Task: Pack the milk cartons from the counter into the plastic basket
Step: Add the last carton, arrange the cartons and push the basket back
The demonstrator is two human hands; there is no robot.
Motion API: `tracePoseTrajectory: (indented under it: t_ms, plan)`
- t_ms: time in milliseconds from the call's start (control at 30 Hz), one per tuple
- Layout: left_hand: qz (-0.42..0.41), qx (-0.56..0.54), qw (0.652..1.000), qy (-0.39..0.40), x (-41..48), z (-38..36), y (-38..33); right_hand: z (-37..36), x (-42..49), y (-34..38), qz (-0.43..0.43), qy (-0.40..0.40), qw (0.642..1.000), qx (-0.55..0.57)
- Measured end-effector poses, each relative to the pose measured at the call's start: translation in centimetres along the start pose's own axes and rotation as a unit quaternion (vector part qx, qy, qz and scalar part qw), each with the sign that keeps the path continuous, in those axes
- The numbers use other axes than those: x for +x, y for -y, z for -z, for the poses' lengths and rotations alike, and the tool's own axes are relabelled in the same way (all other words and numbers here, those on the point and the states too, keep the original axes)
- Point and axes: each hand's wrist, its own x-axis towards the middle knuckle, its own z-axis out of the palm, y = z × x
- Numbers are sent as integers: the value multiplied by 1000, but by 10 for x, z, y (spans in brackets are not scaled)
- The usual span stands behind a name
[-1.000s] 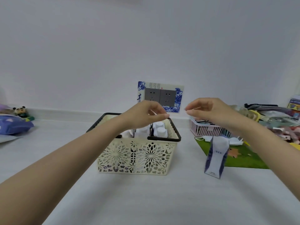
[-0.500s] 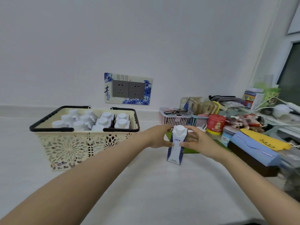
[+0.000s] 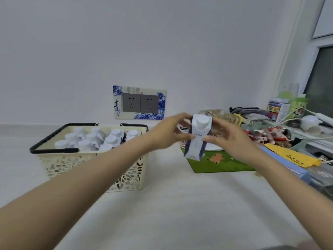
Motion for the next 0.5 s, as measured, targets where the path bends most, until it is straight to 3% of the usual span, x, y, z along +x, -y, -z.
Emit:
tracePoseTrajectory:
  t_ms: [267,500]
  plan:
    - [-63,42,994,-77,-45,104,-12,-46,43,84,110,8,993,49]
    - [-26,29,995,-87,-79,129,29,-102,65,82,113,65,988,79]
